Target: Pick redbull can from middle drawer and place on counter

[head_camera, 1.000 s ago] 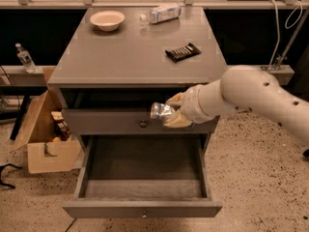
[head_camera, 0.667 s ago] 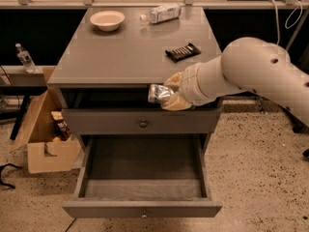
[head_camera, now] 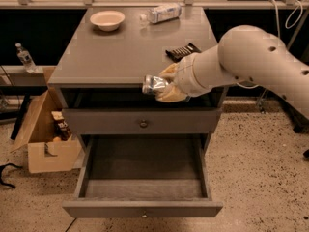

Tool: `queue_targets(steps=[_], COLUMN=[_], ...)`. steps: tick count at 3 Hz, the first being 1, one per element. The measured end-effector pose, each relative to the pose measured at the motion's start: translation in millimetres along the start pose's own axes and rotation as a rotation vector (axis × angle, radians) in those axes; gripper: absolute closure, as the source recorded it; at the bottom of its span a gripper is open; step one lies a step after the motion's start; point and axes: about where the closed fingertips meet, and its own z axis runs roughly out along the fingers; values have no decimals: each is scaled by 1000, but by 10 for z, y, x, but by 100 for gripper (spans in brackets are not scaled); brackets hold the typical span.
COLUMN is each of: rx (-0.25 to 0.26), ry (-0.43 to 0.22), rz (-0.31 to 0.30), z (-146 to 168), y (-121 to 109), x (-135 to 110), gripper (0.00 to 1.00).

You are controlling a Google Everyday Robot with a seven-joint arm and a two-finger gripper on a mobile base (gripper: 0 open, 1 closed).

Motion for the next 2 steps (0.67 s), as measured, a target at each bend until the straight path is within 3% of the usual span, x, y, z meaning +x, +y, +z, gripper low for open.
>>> queue_targets(steps=[1,2], rx=[10,10], ry=[-46,-42], rz=[2,30], z=[-49,146], y=[-506,-877], x=[-525,-887], gripper=[100,100])
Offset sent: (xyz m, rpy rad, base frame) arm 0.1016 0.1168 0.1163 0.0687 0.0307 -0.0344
